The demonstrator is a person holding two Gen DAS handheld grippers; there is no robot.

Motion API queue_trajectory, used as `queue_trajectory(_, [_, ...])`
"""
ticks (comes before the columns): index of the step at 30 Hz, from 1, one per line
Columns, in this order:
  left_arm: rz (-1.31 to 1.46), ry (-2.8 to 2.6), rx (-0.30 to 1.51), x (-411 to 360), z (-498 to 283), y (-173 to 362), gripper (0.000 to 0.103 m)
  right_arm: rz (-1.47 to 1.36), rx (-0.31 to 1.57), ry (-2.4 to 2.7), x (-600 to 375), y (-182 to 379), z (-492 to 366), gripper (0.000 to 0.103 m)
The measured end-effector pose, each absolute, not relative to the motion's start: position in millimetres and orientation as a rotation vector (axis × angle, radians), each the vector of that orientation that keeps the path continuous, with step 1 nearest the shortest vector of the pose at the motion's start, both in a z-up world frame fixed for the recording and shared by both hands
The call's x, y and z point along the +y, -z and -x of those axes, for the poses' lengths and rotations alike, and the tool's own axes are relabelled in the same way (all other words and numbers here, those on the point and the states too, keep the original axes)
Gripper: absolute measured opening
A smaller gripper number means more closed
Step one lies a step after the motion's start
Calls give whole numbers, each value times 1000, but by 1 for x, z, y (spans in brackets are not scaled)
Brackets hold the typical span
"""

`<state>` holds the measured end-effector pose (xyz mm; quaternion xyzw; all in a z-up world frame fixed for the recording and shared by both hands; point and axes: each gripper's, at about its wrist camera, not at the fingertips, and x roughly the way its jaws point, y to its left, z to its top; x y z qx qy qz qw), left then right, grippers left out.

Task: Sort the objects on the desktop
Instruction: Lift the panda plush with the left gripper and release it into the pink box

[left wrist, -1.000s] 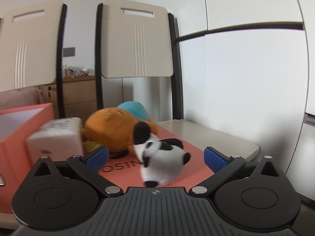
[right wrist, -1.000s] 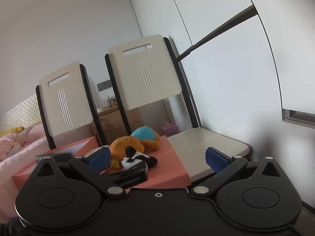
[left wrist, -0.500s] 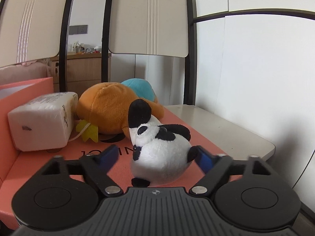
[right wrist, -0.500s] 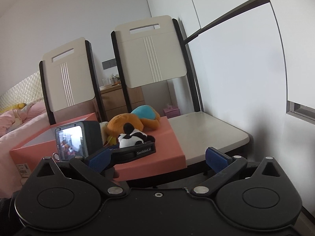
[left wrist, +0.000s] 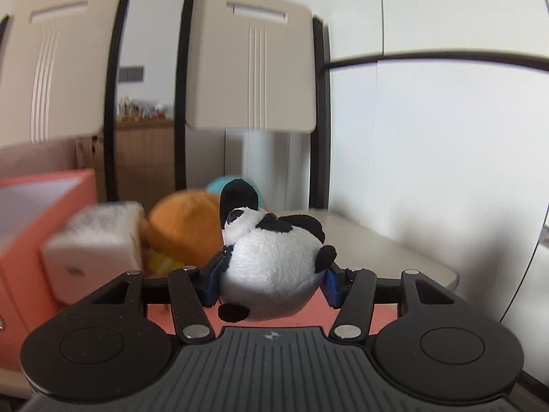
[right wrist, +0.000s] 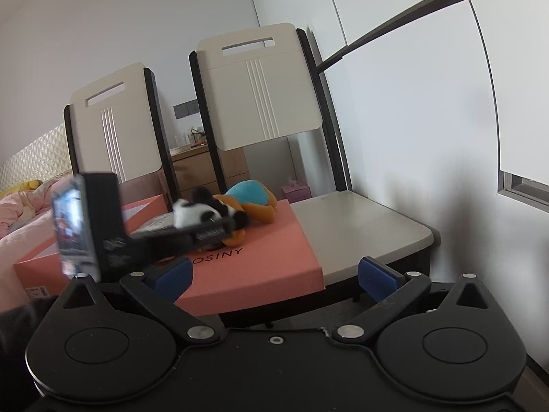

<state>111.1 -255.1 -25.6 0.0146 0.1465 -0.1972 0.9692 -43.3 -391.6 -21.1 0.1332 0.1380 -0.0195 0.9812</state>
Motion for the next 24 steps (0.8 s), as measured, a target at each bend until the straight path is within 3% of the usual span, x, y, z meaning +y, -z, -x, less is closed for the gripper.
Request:
queue_trajectory(17, [-38,220,157,-127,-65,-103,60,-202,202,-86,-337,-41,22,102])
queue_trajectory(24, [-42,127,171,-58,-94,-107,60,-164,164,-187,-296,-81,-24,102])
